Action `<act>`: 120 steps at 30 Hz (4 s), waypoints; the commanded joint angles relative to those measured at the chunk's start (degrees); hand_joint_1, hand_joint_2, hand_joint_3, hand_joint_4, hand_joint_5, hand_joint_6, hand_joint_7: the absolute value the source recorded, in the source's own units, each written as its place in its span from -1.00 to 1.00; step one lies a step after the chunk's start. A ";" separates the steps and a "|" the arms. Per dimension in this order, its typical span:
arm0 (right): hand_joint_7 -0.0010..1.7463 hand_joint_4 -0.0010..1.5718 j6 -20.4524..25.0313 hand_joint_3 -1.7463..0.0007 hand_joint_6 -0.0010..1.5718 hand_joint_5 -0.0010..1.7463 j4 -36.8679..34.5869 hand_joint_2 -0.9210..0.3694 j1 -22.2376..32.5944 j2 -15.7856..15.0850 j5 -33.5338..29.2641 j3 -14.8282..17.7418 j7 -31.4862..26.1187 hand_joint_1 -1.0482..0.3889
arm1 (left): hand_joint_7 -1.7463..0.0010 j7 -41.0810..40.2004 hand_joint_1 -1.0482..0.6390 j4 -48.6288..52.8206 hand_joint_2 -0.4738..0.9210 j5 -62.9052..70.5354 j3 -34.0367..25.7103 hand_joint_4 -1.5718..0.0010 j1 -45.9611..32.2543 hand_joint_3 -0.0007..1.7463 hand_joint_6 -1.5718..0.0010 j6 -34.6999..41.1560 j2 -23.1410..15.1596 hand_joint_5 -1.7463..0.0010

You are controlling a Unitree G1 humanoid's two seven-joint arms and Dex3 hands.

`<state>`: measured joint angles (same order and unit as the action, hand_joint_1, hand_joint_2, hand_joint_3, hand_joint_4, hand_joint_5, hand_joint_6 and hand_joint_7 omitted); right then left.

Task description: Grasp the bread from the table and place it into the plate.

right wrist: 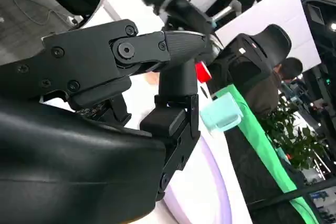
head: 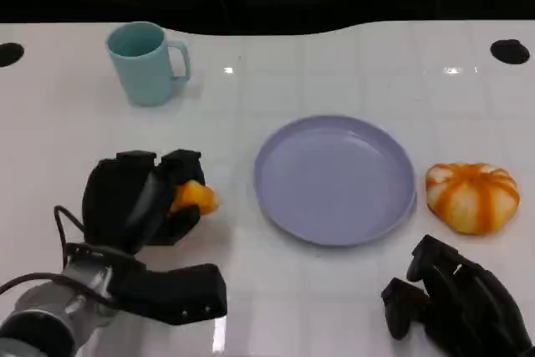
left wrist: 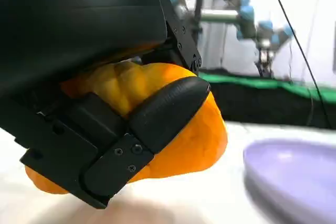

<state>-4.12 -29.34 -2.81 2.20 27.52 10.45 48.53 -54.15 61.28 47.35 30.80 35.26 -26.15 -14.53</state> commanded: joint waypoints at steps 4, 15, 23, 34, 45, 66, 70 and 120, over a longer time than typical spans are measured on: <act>0.70 -0.02 -0.70 0.75 -0.15 0.99 -0.96 -1.00 -0.48 -0.68 0.54 0.63 0.84 -0.34 | -1.00 -2.17 -0.75 -2.22 0.77 -1.83 -2.65 -1.00 2.93 0.95 -0.94 0.83 2.33 -1.00; 0.70 -0.02 -1.75 0.74 -0.15 0.98 -1.36 -1.00 -0.42 -0.72 0.09 0.63 0.51 -0.35 | -1.00 -0.47 -0.75 -0.98 0.82 -2.04 -2.23 -0.99 8.57 0.66 -0.52 -0.52 6.79 -1.00; 0.64 -0.01 -0.57 0.74 -0.13 0.94 -0.29 -1.00 0.07 -0.89 0.30 0.50 0.06 -0.34 | -1.00 -1.27 -0.76 2.00 0.97 0.21 1.10 -1.00 13.48 0.45 -0.46 -0.62 11.80 -1.00; 0.69 -0.04 -0.80 0.74 -0.16 0.97 -0.43 -1.00 0.26 -0.81 0.36 0.44 0.52 -0.35 | -1.00 5.04 -0.84 7.94 1.00 0.16 4.65 -1.00 16.97 0.27 -0.54 1.22 17.74 -1.00; 0.67 -0.02 -0.93 0.74 -0.15 0.96 -0.50 -1.00 0.06 -0.64 0.47 0.41 0.66 -0.35 | -0.37 32.36 -1.00 8.07 1.00 -2.31 5.11 0.77 20.02 -0.26 0.97 4.41 17.51 -0.98; 0.68 -0.02 -2.06 0.72 -0.17 0.94 -1.15 -1.00 -0.22 -0.66 0.33 0.48 1.01 -0.34 | 0.92 65.52 -1.00 -20.36 1.00 -8.39 1.80 1.00 12.16 -0.28 0.93 12.95 6.63 -0.47; 0.66 -0.02 -1.67 0.73 -0.16 0.93 -1.41 -1.00 -0.37 -0.68 0.66 0.64 1.24 -0.34 | 0.88 66.46 -1.00 -25.93 1.00 -11.23 -0.53 1.00 8.75 -0.27 0.92 11.50 4.21 -0.43; 0.66 -0.02 0.82 0.77 -0.13 0.99 2.53 -1.00 1.85 -0.65 0.67 0.37 -0.21 -0.35 | 0.33 98.98 -1.00 -34.91 0.77 -76.98 -33.60 -1.00 -29.22 -0.99 -1.00 23.15 21.54 -0.02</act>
<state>-2.29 -25.96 -1.16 2.07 27.76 10.41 47.96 43.82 26.59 -29.70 -2.31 6.54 -3.22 7.59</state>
